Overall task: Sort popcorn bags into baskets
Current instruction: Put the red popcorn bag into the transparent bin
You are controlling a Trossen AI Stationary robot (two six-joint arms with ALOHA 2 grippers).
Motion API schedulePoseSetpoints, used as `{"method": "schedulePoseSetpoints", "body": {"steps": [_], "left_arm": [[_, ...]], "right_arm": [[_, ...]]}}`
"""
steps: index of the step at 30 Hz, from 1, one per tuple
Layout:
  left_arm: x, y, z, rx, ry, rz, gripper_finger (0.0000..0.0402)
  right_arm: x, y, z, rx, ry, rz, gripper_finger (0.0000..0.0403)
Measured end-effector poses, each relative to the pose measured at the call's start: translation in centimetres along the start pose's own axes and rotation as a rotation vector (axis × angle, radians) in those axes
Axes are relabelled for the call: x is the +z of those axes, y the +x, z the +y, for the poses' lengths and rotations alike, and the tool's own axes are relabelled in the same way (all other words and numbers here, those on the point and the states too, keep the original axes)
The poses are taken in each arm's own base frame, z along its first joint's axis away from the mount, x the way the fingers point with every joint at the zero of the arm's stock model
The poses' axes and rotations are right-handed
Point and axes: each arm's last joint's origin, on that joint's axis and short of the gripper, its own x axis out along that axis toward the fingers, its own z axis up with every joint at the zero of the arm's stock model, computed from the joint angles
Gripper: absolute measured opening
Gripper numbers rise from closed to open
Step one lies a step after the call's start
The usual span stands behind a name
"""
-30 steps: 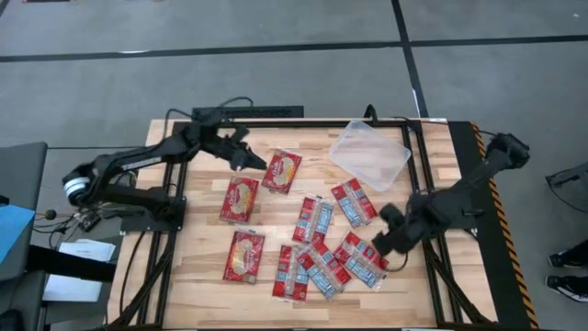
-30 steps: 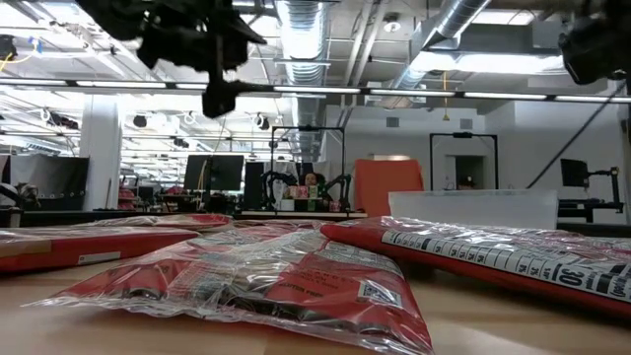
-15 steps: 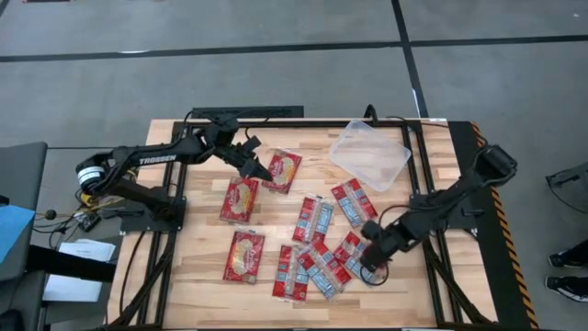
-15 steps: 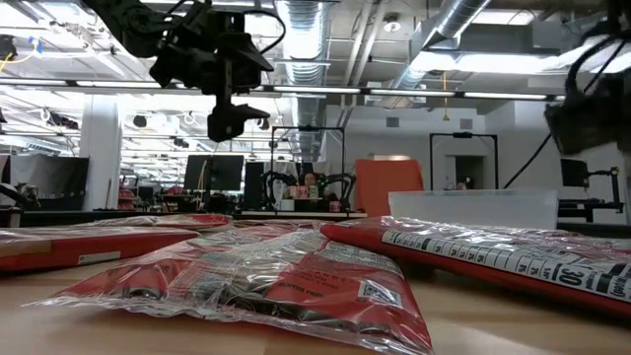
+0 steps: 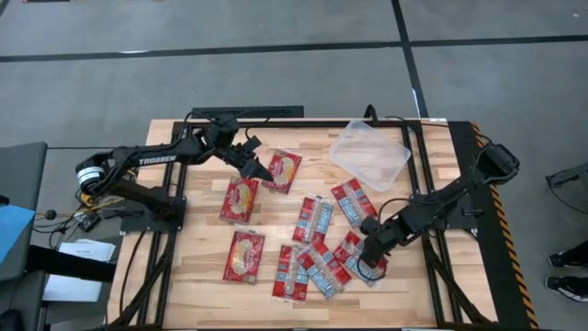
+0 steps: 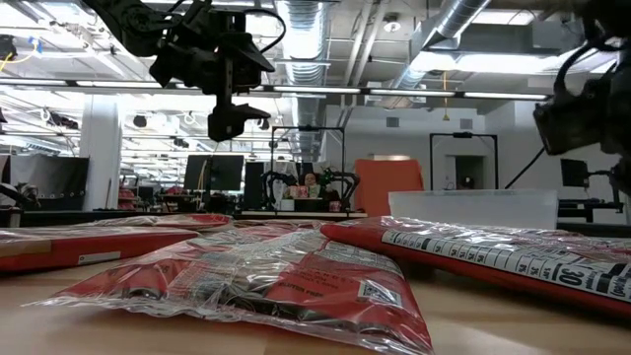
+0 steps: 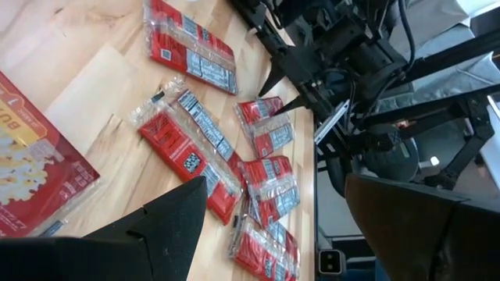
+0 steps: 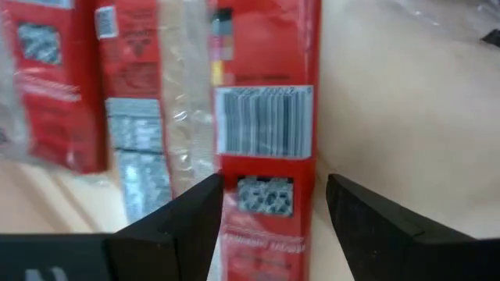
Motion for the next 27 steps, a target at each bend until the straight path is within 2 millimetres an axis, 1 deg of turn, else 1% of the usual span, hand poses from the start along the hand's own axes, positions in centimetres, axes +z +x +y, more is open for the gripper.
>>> {"method": "schedulePoseSetpoints", "body": {"steps": [4, 6, 10, 14, 19, 24, 27], "left_arm": [[0.0, 0.0, 0.1, 0.013, -0.003, -0.009, 0.0293], [0.0, 0.0, 0.1, 0.015, -0.002, -0.009, 0.0293], [0.0, 0.0, 0.1, 0.016, -0.001, -0.011, 0.0293], [0.0, 0.0, 0.1, 0.016, -0.004, -0.011, 0.0293], [0.0, 0.0, 0.1, 0.017, -0.037, -0.01, 0.0293], [0.0, 0.0, 0.1, 0.018, -0.074, -0.01, 0.0293], [0.0, 0.0, 0.1, 0.033, -0.079, -0.022, 0.0293]], "right_arm": [[-0.2, 1.1, -0.4, -0.017, -0.001, 0.029, 0.0255], [-0.2, 1.4, -0.4, -0.02, -0.016, 0.035, 0.0254], [0.0, 1.4, -0.3, -0.013, -0.047, 0.034, 0.0237], [0.5, 0.6, -0.7, 0.003, -0.022, 0.044, 0.0211], [0.9, -0.1, -1.0, 0.0, -0.008, -0.003, 0.0205], [1.0, 0.3, -0.8, -0.001, -0.06, -0.017, 0.0213], [1.1, 0.9, -0.7, 0.0, -0.097, -0.004, 0.0198]]}}
